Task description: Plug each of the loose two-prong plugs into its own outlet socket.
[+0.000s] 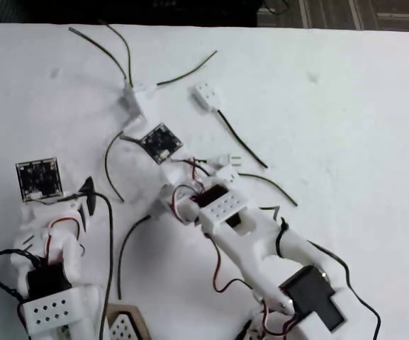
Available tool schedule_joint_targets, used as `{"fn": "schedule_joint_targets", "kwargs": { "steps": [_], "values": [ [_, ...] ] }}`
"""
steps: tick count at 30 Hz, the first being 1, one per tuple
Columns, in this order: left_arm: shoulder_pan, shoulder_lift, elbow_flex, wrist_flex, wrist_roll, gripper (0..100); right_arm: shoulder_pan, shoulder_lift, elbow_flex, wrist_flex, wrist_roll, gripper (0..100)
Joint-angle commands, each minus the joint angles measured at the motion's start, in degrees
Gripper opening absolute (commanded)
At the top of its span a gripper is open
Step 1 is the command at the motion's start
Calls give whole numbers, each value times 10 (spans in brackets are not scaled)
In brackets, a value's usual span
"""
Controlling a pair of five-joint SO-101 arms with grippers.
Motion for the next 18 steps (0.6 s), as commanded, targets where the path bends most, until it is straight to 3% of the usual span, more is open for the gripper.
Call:
{"fn": "schedule_joint_targets", "kwargs": {
  "steps": [1,4,14,18],
  "values": [
    [0,-7,-4,-6,-1,264,2,-38,-6,44,3,121],
    [0,-7,-4,-6,-1,264,2,-85,-6,69,3,157],
    [0,-7,-4,-6,-1,264,2,-128,0,83,3,142],
    [0,-7,-3,-6,-1,264,3,-128,17,79,7,58]
  ]
}}
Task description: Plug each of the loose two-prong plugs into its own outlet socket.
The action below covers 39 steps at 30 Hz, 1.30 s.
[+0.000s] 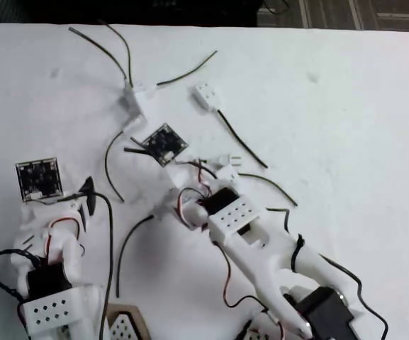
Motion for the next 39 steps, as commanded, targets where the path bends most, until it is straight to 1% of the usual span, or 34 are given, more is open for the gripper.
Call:
{"fn": "schedule_joint_targets", "kwargs": {
  "steps": [1,2,4,7,10,13,21,33,35,37,39],
  "values": [
    [0,-7,-3,-6,-1,264,3,-25,3,0,6,32],
    [0,-7,-3,-6,-1,264,3,-25,5,0,6,15],
    [-1,-7,-3,-6,-1,264,3,-25,13,1,11,22],
    [-2,-7,-3,-6,-1,264,3,-25,26,2,58,19],
    [-2,-7,-3,-5,-1,264,3,-25,37,0,71,19],
    [-2,-7,-3,-5,-1,264,4,-10,38,0,71,19],
    [-2,-7,-3,-5,-1,264,4,109,-21,3,71,19],
    [-2,-7,-6,-7,-1,268,3,55,-22,3,67,23],
    [0,-7,-10,-10,-1,269,3,45,-20,6,67,62],
    [8,-7,-23,-4,-2,269,2,26,-22,34,66,133],
    [18,-7,-33,8,-25,276,0,-9,-23,64,66,197]
  ]
}}
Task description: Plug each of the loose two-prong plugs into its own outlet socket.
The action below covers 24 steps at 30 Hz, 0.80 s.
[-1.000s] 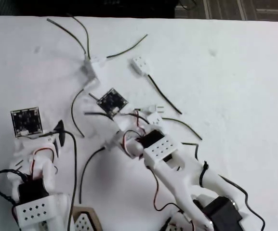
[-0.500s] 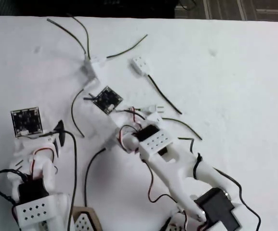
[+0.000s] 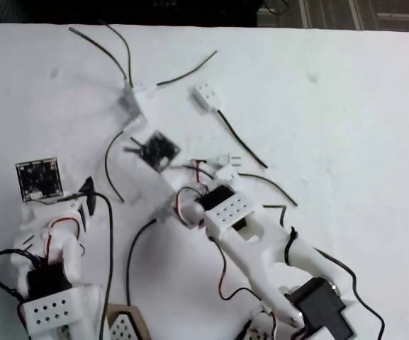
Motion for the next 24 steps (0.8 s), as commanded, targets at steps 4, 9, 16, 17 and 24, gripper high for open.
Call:
{"fn": "schedule_joint_targets", "kwargs": {
  "steps": [4,9,16,17,24],
  "values": [
    [56,-7,-59,51,-68,313,-21,-153,-8,97,-1,226],
    [106,-7,-90,97,-99,316,-36,-295,-8,197,-2,227],
    [199,-3,-110,163,-142,317,4,-501,-8,331,-2,148],
    [207,-3,-113,171,-148,317,19,-521,-8,338,-2,110],
    [282,-3,-113,199,-157,318,144,-609,40,341,-2,59]
  ]
}}
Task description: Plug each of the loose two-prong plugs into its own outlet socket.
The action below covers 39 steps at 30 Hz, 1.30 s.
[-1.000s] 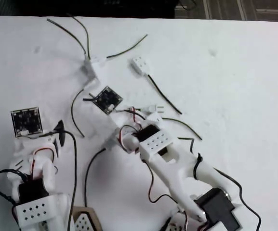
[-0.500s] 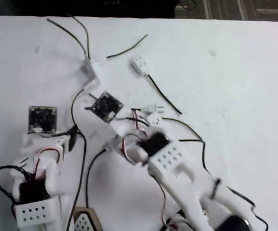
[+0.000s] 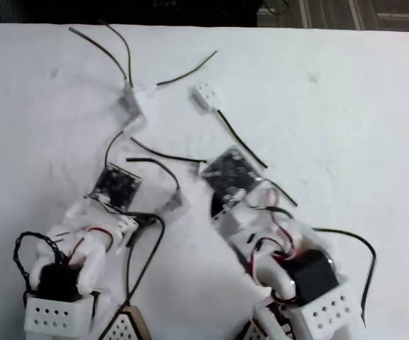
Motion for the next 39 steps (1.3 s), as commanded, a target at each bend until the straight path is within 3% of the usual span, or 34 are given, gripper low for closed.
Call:
{"fn": "schedule_joint_targets", "kwargs": {
  "steps": [1,9,27,36,39],
  "values": [
    [48,-2,-25,6,-3,318,54,-26,16,-7,-5,66],
    [91,47,-33,-4,-3,318,125,-27,33,-43,-58,96],
    [118,632,-285,-92,-36,317,127,-30,45,-44,-59,107],
    [129,827,-392,-92,-35,308,127,-30,45,-43,-59,106],
    [131,848,-413,-91,-35,231,127,-30,45,-42,-59,106]
  ]
}}
